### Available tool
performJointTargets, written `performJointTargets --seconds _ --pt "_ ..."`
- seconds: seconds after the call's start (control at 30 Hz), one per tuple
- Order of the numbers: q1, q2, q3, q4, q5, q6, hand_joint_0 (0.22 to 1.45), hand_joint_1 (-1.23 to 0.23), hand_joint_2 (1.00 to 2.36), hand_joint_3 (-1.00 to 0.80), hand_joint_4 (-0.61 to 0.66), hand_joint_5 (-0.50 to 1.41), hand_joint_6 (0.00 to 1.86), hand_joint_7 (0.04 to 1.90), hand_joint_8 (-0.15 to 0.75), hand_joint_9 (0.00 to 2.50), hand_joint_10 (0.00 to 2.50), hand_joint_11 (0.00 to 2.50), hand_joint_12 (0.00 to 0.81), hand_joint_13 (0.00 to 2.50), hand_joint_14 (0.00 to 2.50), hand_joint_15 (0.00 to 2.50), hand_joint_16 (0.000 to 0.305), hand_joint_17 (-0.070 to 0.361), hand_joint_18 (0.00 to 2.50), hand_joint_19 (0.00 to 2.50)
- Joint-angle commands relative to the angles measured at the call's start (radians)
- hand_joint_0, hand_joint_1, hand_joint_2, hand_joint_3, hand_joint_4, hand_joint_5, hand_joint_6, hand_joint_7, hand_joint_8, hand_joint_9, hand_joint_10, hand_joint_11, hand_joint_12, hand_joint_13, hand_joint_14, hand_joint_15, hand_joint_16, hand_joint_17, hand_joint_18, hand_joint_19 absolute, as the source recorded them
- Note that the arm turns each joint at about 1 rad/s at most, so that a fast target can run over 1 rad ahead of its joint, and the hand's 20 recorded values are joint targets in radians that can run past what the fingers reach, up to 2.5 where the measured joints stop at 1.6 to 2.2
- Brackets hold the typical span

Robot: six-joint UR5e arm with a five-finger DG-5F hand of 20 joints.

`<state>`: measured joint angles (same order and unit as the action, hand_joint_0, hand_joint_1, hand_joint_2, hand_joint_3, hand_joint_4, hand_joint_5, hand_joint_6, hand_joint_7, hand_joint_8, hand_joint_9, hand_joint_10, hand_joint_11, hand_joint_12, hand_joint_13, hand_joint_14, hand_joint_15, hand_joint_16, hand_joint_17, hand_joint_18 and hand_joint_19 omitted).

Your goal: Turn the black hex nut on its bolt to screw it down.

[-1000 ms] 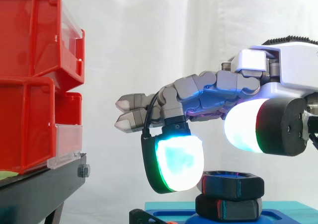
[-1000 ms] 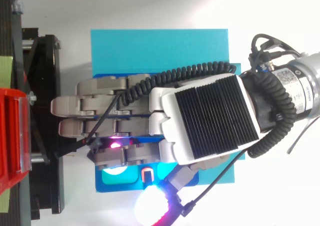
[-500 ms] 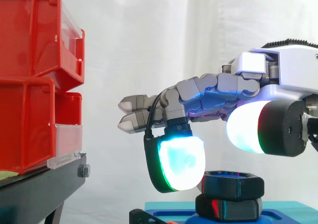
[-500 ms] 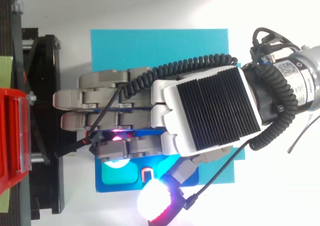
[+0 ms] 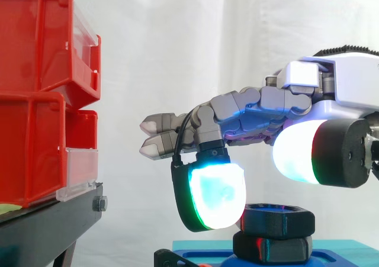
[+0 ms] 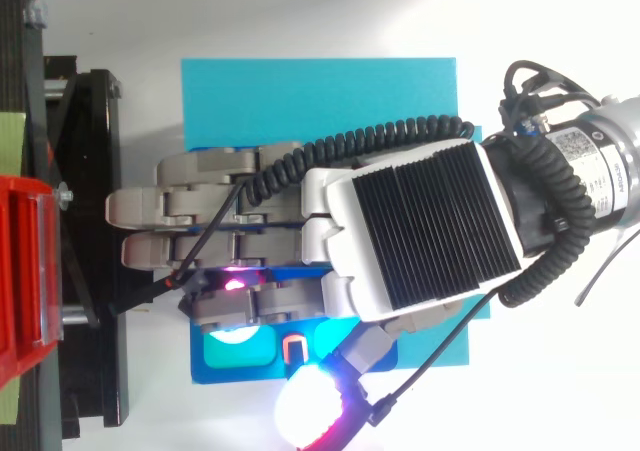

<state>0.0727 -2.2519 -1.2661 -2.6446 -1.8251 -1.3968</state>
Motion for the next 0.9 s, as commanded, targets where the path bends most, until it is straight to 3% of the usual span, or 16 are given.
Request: performJointTargets --seconds 0.0,0.67,0.87 --pt "0.001 0.0 0.001 0.0 0.0 -0.001 0.49 -0.32 1.0 -0.5 0.27 -0.11 0.54 1.37 0.273 0.31 0.0 0.0 0.347 0.08 0.0 0.0 0.049 0.111 0.16 0.13" --pt "0.004 -0.003 -0.001 -0.002 0.004 0.001 0.49 -0.32 1.0 -0.5 0.27 -0.11 0.53 1.39 0.272 0.31 0.0 0.0 0.347 0.08 0.0 0.0 0.049 0.11 0.15 0.13" --pt "0.004 -0.043 -0.001 0.009 0.004 0.019 0.49 -0.32 1.0 -0.5 0.27 -0.11 0.53 1.39 0.272 0.31 0.0 0.0 0.346 0.08 0.0 0.0 0.049 0.111 0.15 0.13"
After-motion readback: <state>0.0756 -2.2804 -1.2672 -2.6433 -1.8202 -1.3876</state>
